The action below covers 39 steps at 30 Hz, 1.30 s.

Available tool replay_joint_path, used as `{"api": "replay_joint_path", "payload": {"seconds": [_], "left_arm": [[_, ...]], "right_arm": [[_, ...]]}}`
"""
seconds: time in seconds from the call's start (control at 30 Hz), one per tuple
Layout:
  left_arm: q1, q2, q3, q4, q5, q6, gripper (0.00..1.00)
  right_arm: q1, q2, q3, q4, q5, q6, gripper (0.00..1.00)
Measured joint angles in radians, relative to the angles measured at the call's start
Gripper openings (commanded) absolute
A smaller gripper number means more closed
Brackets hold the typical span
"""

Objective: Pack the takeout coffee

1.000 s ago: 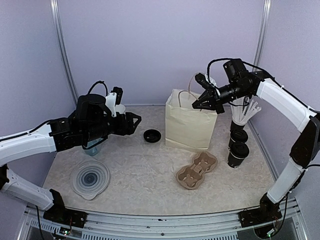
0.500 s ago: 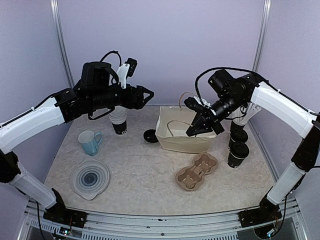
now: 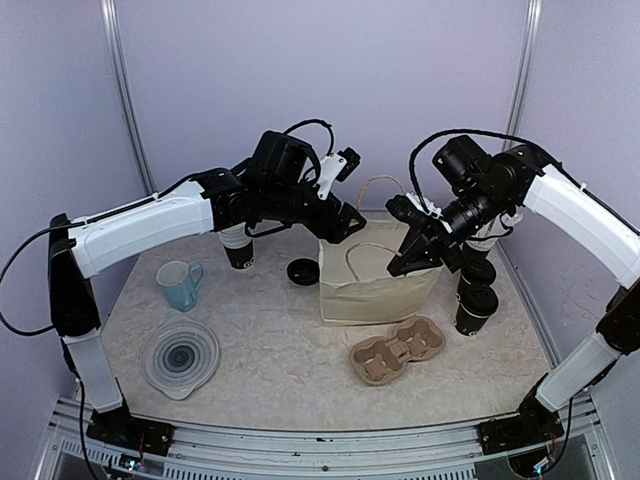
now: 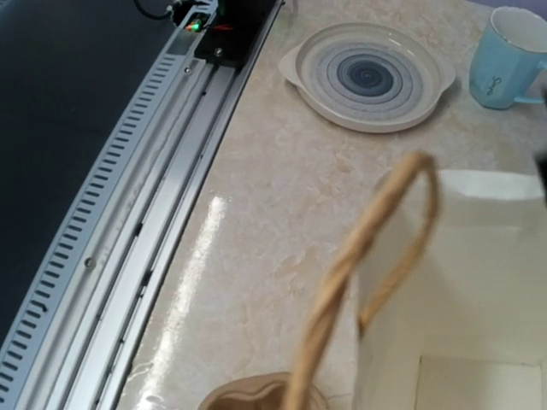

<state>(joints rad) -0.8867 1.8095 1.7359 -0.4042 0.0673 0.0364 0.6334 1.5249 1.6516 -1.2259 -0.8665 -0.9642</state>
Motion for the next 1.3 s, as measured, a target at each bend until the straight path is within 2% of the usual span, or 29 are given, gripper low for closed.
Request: {"api": "replay_joint_path", "payload": {"seconds": [0.03,0.1,0.23,0.3,0.33,0.4,0.47,0.6,0.7,0.8,0.87,1.03,1.13,1.3], "left_arm": [[-0.005,0.030,0.035,-0.007,-0.007,0.008,0.71],[-0.006,0.079,0.092,-0.016,-0.012,0.024,0.57],[0.000,0.137,0.153,-0.040,0.019,0.049,0.21],[0.001,0.144,0.158,-0.051,0.034,0.047,0.04],[0.000,0.144,0.159,-0.058,0.043,0.057,0.00],[0.000,0.144,0.161,-0.069,0.052,0.059,0.00],[0.000,0.143,0.158,-0.079,0.053,0.061,0.00],[0.006,0.095,0.097,-0.106,0.047,0.034,0.00],[0.023,0.010,0.014,-0.132,0.037,-0.011,0.00],[0.046,-0.109,-0.077,-0.164,0.018,-0.063,0.00],[0.058,-0.186,-0.127,-0.176,0.003,-0.095,0.00],[0.066,-0.358,-0.254,-0.202,-0.009,-0.183,0.00],[0.068,-0.413,-0.328,-0.209,-0.013,-0.227,0.00],[0.069,-0.454,-0.421,-0.220,-0.033,-0.290,0.00]], "right_arm": [[0.000,-0.003,-0.005,-0.001,0.000,0.000,0.00],[0.000,-0.003,-0.014,-0.001,0.001,0.000,0.00],[0.000,-0.005,-0.031,0.000,0.013,0.000,0.00],[0.000,-0.007,-0.038,0.002,0.019,0.003,0.04],[0.000,-0.009,-0.041,0.003,0.023,0.005,0.09],[0.000,-0.014,-0.043,0.003,0.026,0.011,0.32],[0.000,-0.023,-0.043,0.002,0.030,0.019,0.46],[-0.018,-0.051,-0.050,0.006,0.041,0.028,0.60],[-0.079,-0.102,-0.099,0.012,0.042,0.027,0.63],[-0.160,-0.144,-0.163,0.024,0.046,0.027,0.61],[-0.197,-0.172,-0.251,0.068,0.081,0.037,0.56],[-0.202,-0.167,-0.510,0.174,0.234,0.075,0.28],[-0.202,-0.125,-0.570,0.221,0.310,0.089,0.08],[-0.181,-0.050,-0.603,0.303,0.412,0.096,0.04]]}}
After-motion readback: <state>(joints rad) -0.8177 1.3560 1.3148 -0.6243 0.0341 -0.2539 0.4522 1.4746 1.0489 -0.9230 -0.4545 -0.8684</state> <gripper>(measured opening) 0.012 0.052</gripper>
